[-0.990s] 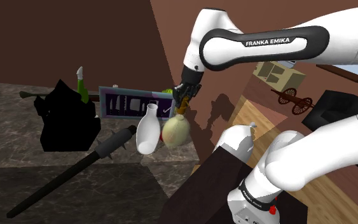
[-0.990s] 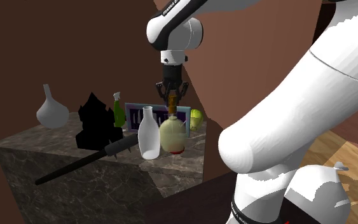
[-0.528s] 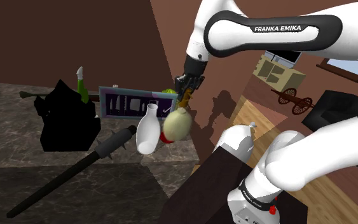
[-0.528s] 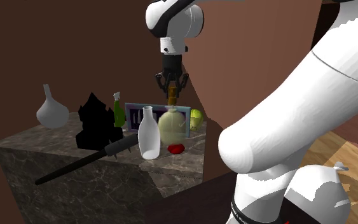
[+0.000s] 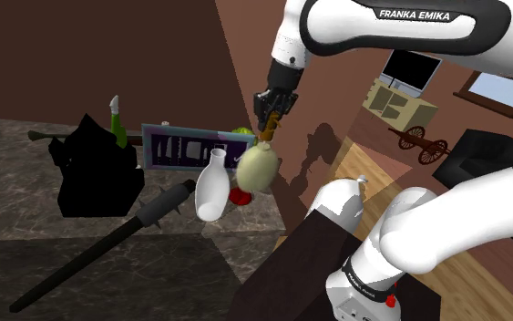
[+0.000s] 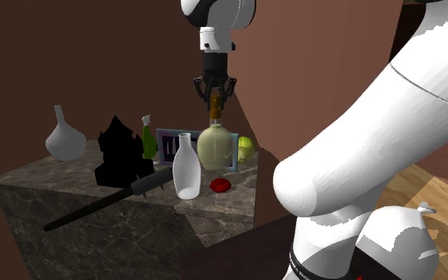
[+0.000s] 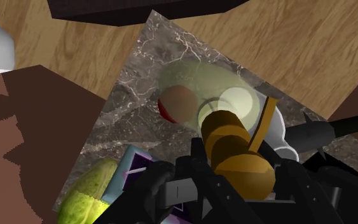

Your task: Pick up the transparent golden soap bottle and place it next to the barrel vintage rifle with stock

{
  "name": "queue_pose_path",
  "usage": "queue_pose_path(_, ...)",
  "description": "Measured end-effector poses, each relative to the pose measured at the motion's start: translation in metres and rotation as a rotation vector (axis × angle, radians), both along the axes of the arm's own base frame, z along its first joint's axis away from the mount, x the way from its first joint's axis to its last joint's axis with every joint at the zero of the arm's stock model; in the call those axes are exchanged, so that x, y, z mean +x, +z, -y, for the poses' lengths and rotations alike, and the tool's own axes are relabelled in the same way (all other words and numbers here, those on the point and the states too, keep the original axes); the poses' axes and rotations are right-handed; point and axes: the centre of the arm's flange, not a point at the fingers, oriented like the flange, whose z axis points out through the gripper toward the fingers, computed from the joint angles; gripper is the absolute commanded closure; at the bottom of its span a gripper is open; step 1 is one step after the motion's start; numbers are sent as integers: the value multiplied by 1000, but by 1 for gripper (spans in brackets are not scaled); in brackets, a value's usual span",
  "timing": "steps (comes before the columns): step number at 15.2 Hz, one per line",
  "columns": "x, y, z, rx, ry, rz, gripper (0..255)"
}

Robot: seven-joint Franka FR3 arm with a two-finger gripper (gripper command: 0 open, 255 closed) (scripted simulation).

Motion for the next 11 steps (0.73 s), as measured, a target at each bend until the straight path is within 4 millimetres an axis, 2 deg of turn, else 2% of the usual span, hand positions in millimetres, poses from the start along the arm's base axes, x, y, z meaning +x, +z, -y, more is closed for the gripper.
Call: queue_pose_path(11, 1, 58, -2, 0, 0, 0, 255)
